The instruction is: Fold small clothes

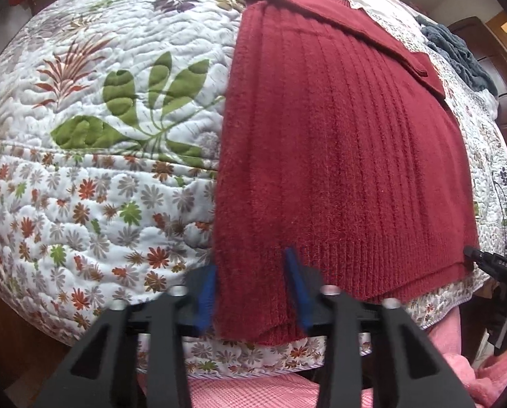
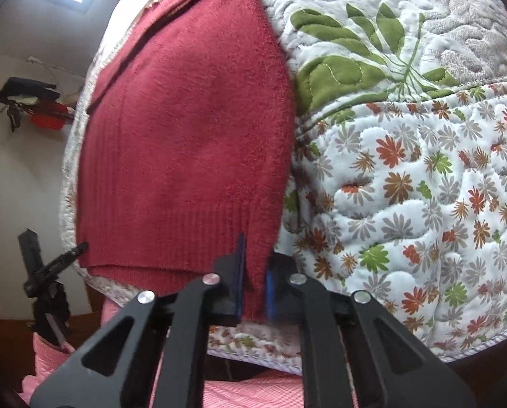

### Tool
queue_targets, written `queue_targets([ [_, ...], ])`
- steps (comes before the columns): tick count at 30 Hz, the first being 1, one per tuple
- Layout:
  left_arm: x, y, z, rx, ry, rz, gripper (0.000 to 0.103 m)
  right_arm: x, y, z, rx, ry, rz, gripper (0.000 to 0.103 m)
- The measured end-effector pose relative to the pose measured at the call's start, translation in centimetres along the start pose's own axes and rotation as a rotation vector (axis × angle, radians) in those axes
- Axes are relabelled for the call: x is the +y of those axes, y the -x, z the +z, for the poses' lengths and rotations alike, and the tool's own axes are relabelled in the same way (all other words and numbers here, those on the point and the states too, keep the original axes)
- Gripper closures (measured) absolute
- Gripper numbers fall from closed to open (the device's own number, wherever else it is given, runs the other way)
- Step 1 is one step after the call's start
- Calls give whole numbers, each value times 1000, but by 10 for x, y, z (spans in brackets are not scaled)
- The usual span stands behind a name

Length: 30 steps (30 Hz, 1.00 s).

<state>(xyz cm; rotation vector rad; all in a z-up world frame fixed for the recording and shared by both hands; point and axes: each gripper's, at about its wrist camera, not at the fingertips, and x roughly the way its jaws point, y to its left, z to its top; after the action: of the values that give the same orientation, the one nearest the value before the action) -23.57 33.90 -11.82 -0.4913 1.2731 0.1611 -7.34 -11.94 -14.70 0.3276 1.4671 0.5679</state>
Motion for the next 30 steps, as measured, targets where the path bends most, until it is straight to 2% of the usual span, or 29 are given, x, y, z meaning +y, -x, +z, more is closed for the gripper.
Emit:
queue_targets([
  [1,1,1,0,-2,9,-11,88,0,2,1,-4,-7,20,97],
  [4,5,7,1,-7,51,-81,94,3,9,3,-16,-16,65,97],
  [10,4,25,9,-51,65,-159,96,10,29,14,-55,-16,133,97],
  [16,5,50,34,-115,78,-225,96,18,53,43,-99,-10,202,97],
  [22,5,57,73,-156,90,-246,96,31,60,79,-112,11,200,97],
  [30,14,39,123,-156,153,-275,96,29,46,133,-80,-34,205,97],
])
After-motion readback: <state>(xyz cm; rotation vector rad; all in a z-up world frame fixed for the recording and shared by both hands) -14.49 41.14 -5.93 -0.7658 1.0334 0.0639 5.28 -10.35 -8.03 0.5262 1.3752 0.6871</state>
